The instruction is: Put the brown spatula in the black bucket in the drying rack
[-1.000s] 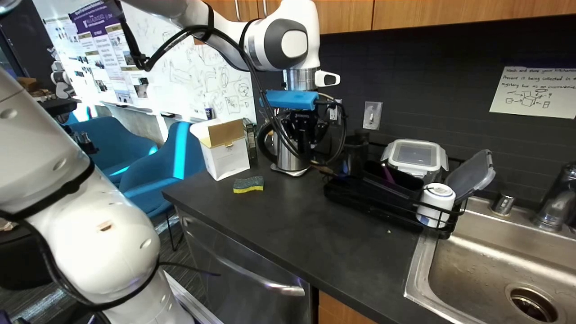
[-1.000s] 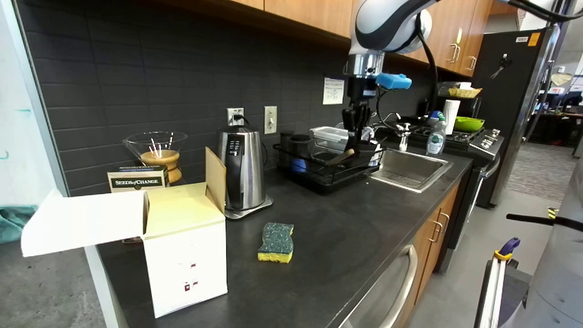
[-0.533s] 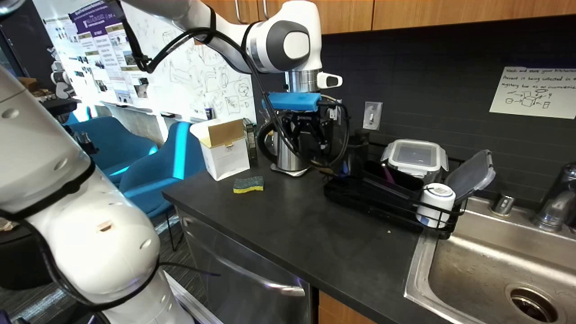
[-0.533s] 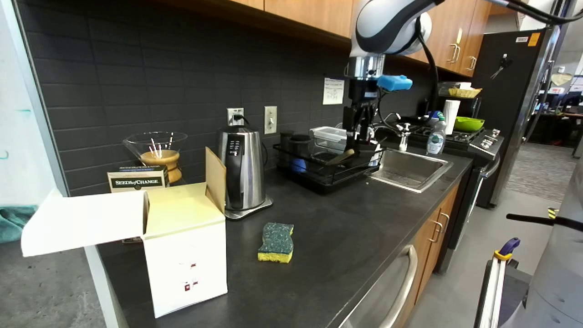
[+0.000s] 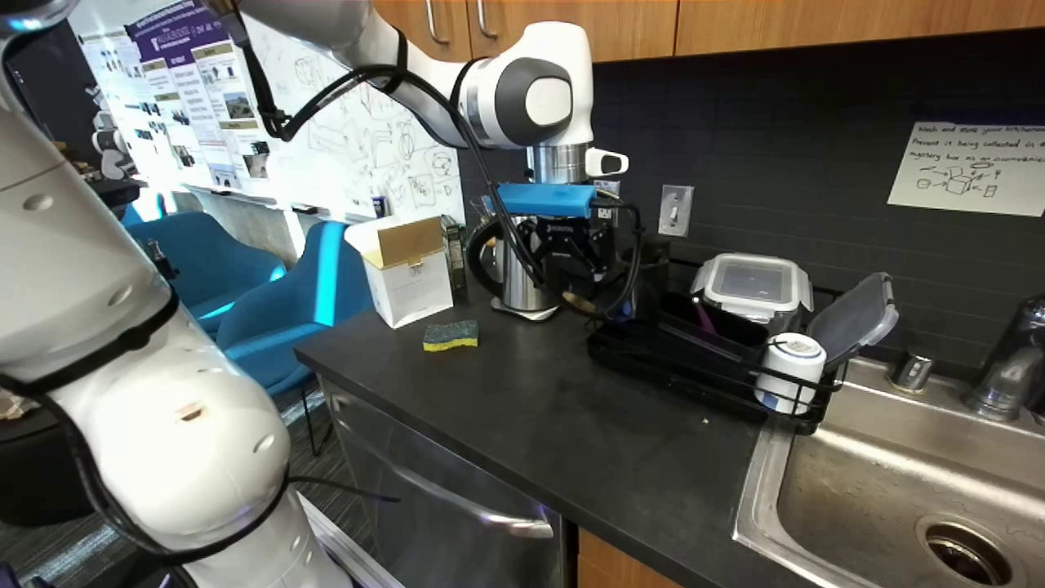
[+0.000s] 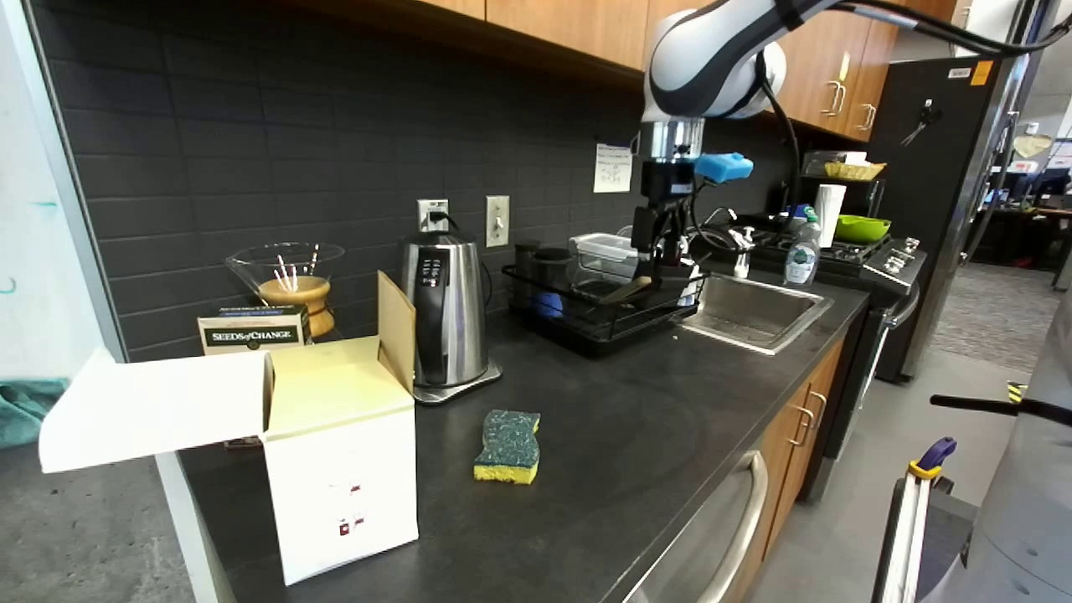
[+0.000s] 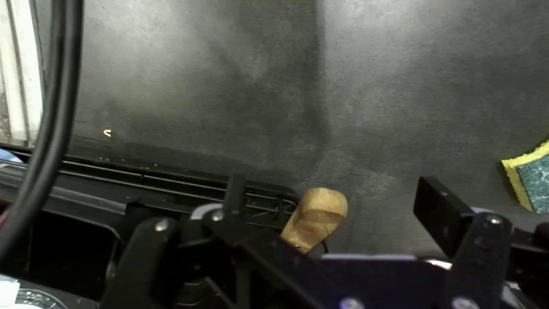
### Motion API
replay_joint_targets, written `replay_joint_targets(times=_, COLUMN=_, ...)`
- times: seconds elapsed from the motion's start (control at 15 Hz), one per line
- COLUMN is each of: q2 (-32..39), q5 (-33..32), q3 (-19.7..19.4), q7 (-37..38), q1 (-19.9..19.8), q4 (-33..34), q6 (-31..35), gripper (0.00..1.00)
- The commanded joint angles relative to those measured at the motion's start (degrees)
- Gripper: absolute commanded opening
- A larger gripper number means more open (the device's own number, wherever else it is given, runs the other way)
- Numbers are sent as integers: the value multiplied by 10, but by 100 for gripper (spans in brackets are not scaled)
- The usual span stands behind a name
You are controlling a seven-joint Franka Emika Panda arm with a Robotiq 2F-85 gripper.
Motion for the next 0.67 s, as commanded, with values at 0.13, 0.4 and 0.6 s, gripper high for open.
replay_joint_targets(times=0.13, q2=20, q5=-2, q3=-7, q7=-37, q1=-1, q4=-12, q6=47, gripper=100)
replay_joint_targets(times=0.4, q2=32, q5=-10, q3=-3, q7=-24, q1=-3, q4=-21, q6=84, gripper=100)
replay_joint_targets(times=0.6, q2=40, q5=-12, q3=1, q7=-8, q1=-2, q4=-26, q6=107, gripper=100)
